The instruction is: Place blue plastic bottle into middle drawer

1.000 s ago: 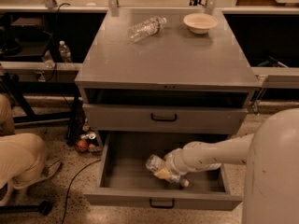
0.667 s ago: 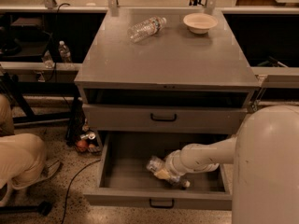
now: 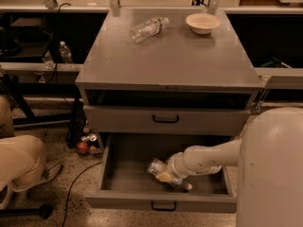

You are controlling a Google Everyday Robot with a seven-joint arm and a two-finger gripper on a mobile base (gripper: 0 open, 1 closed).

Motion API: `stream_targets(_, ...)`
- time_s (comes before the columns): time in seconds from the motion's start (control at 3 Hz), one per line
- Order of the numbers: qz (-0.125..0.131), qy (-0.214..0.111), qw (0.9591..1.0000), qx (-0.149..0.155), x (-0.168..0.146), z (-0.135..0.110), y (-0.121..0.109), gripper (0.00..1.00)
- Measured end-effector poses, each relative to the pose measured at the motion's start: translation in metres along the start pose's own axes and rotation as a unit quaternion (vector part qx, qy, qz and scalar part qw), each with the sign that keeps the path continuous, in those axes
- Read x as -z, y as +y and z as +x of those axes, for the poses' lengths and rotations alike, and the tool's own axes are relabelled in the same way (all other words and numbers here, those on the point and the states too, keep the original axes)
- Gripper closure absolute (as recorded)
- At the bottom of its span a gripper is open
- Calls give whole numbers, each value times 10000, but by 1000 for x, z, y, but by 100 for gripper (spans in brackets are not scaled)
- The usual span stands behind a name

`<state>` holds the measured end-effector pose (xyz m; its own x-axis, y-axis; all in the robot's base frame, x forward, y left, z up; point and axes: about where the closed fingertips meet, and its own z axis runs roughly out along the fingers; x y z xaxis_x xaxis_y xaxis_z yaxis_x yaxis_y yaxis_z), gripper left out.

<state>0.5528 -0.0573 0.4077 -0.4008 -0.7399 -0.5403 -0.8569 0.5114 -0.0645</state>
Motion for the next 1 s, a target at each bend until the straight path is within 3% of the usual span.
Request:
stream_targets(0.67,-25,-110,9999,-97,4,-3,-2,4)
stream_targets(1.0,-24,-204,9997,-158,9,-5,-6,0)
